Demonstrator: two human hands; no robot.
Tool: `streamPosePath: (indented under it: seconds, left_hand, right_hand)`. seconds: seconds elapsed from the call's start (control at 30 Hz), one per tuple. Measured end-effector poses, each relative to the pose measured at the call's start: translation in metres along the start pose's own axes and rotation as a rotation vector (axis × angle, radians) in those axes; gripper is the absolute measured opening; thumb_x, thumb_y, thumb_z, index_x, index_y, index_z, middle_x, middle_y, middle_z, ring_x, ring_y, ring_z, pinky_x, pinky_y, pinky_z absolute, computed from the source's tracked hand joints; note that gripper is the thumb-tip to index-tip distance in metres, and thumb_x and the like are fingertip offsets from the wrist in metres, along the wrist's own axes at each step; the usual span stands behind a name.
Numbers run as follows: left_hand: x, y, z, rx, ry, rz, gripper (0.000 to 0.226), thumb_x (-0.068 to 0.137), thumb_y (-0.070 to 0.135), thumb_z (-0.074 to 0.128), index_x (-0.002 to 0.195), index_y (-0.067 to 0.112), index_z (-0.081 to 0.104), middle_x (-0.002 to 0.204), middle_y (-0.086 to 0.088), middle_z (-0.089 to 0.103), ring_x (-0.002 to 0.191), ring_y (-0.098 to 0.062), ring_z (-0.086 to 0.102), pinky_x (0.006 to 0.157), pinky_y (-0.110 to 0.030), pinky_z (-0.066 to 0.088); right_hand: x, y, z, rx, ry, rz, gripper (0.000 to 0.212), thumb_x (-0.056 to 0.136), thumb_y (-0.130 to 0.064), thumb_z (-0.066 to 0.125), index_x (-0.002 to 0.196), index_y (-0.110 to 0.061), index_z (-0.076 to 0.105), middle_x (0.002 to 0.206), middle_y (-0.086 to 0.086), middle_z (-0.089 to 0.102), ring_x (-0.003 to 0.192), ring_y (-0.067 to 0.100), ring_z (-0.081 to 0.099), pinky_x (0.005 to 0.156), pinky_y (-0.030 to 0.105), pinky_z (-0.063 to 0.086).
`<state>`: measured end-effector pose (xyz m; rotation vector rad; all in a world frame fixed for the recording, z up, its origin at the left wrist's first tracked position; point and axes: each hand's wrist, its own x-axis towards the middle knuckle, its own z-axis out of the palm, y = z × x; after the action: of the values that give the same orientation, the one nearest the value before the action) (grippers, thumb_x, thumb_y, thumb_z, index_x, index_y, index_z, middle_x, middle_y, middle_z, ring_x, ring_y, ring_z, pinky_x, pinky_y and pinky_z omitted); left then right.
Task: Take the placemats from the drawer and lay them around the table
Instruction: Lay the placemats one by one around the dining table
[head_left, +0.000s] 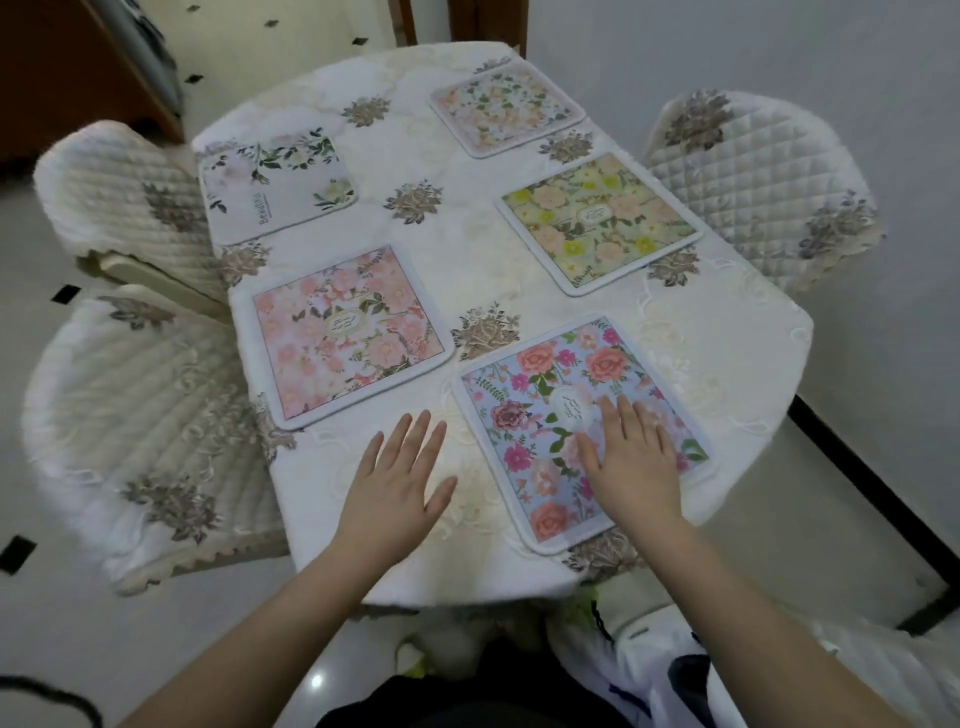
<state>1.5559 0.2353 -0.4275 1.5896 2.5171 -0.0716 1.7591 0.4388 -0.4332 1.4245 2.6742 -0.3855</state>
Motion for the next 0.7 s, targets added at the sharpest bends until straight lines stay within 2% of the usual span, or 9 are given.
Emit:
streamPosePath:
  seconds: [0.1,0.17,0.27,0.37,0.43,0.53,0.6,0.7]
  left_hand:
    - [-0.013,-0.020,-0.010,-0.007,0.016,-0.112,0.075,0.094,0.064,0.003,0.158,0.026,0.010,0.164,0.004,0.002,0.152,-0.016,-0.002,0.120,-0.037,-0.007]
    - [-0.026,-0.037,-0.013,0.002,0.017,-0.160,0.079,0.092,0.066,-0.002,0.158,0.025,0.008,0.165,0.004,0.000,0.151,-0.014,-0.008,0.120,-0.037,-0.010]
    - [-0.049,-0.065,-0.019,0.002,0.048,-0.229,0.077,0.095,0.065,0.005,0.157,0.023,0.020,0.164,0.001,0.013,0.151,-0.017,0.002,0.120,-0.038,-0.005]
    - [-0.077,-0.093,-0.028,-0.003,0.070,-0.307,0.072,0.098,0.062,0.016,0.153,0.019,0.036,0.159,-0.004,0.033,0.149,-0.023,0.025,0.119,-0.040,0.004]
    - [-0.098,-0.112,-0.034,-0.014,0.084,-0.349,0.071,0.097,0.061,0.020,0.151,0.019,0.039,0.157,-0.004,0.038,0.147,-0.024,0.031,0.118,-0.042,0.009]
    - [-0.136,-0.145,-0.040,-0.050,0.116,-0.410,0.071,0.097,0.061,0.021,0.150,0.018,0.041,0.157,-0.004,0.038,0.146,-0.025,0.032,0.117,-0.043,0.012]
    - [-0.161,-0.165,-0.043,-0.078,0.127,-0.437,0.074,0.097,0.062,0.015,0.151,0.018,0.038,0.157,-0.004,0.036,0.147,-0.024,0.031,0.117,-0.042,0.010]
    - [-0.205,-0.200,-0.045,-0.144,0.165,-0.465,0.071,0.097,0.061,0.020,0.154,0.021,0.033,0.160,-0.001,0.030,0.149,-0.022,0.023,0.118,-0.038,0.003]
  right_hand:
    - [-0.006,-0.033,-0.005,0.013,0.005,-0.079,0.069,0.099,-0.058,0.014,0.157,-0.019,0.012,0.163,0.004,0.014,0.151,0.022,0.008,0.121,0.043,0.003]
    - [-0.010,-0.057,-0.006,0.000,0.003,-0.145,0.072,0.097,-0.058,0.010,0.157,-0.019,0.011,0.164,0.004,0.013,0.151,0.021,0.007,0.121,0.042,0.004]
    - [-0.019,-0.097,-0.008,0.000,0.000,-0.235,0.082,0.089,-0.062,-0.001,0.156,-0.019,0.014,0.164,0.003,0.013,0.151,0.021,0.007,0.121,0.041,0.003]
    - [-0.032,-0.141,-0.010,0.004,0.042,-0.322,0.082,0.090,-0.063,0.002,0.155,-0.017,0.023,0.160,0.007,0.024,0.150,0.025,0.017,0.121,0.044,0.009]
    - [-0.044,-0.170,-0.009,-0.012,0.051,-0.377,0.080,0.091,-0.062,0.003,0.155,-0.018,0.023,0.161,0.005,0.023,0.150,0.024,0.016,0.120,0.043,0.007]
    - [-0.064,-0.220,-0.006,-0.021,0.051,-0.461,0.078,0.091,-0.061,0.004,0.156,-0.020,0.019,0.163,0.002,0.018,0.151,0.021,0.011,0.120,0.040,0.003]
    - [-0.080,-0.253,-0.005,-0.012,0.057,-0.514,0.077,0.092,-0.061,0.004,0.156,-0.021,0.019,0.163,0.001,0.016,0.151,0.020,0.009,0.121,0.038,0.001]
    - [-0.107,-0.308,0.000,0.003,0.024,-0.650,0.076,0.090,-0.063,0.002,0.156,-0.025,0.012,0.164,-0.005,0.007,0.151,0.014,0.000,0.118,0.030,-0.008]
